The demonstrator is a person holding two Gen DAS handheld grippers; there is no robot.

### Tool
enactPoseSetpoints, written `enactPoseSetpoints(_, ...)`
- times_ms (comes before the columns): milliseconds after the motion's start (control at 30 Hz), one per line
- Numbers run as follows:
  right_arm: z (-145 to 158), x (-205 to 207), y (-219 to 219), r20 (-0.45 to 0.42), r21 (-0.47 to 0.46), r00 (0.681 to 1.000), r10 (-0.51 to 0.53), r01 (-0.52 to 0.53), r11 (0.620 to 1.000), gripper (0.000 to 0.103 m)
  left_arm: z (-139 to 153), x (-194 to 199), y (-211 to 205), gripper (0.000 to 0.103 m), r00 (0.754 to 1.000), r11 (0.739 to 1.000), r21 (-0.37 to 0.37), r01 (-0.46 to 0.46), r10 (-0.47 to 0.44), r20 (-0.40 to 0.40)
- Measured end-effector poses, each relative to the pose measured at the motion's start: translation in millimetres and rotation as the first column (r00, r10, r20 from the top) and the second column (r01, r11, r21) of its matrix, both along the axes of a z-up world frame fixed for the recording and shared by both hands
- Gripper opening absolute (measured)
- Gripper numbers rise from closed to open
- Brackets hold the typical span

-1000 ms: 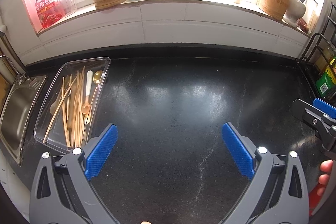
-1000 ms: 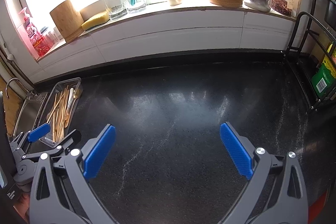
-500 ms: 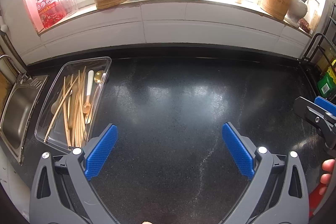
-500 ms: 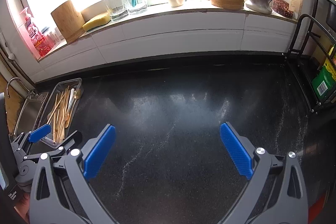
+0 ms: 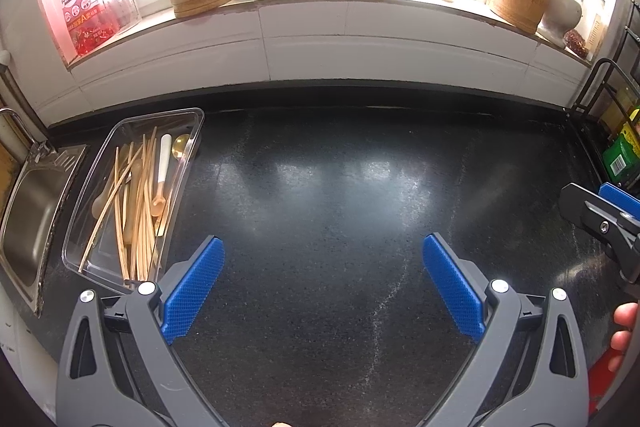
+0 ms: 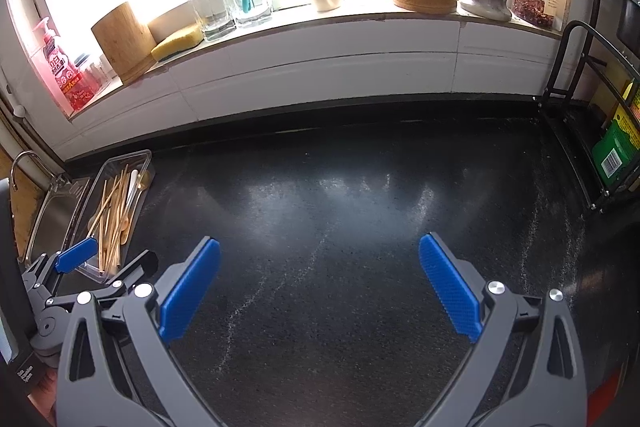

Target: Organize utensils

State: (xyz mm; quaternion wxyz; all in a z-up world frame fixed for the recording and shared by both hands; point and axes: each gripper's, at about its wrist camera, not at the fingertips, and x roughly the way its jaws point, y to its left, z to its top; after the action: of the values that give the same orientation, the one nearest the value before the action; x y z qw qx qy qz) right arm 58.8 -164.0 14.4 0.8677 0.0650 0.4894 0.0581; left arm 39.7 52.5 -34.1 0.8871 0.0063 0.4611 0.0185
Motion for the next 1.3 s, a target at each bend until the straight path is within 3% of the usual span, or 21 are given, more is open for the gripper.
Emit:
enactPoseSetpoints(467, -1.9, 2.4, 6.2, -0.008, -0.009, 0.999, 0.031, -0.031, 0.999, 0.096, -1.8, -0.4, 8.4, 0.097, 0.999, 0.999, -0.014, -0.032, 0.032, -0.003)
enactPoseSetpoints(633, -2.8, 2.1, 6.2, -0.011, -0.009, 0.999, 0.035, -0.035, 0.999, 0.096, 3.9, -1.3, 14.8, 0.097, 1.000, 0.996, -0.092, -0.019, 0.020, 0.011)
enactPoseSetpoints(800, -2.9, 1.5, 6.0, -0.012, -0.008, 0.999, 0.035, -0.035, 0.999, 0.096, 9.7, -2.7, 20.0, 0.097, 0.999, 0.993, -0.113, -0.021, 0.025, 0.038)
enactPoseSetpoints(1300, -1.0, -1.6, 9.0, -0.008, -0.006, 0.999, 0.042, -0.043, 0.999, 0.096, 6.0, -1.4, 18.8, 0.097, 1.000, 0.998, -0.056, -0.021, 0.022, 0.010)
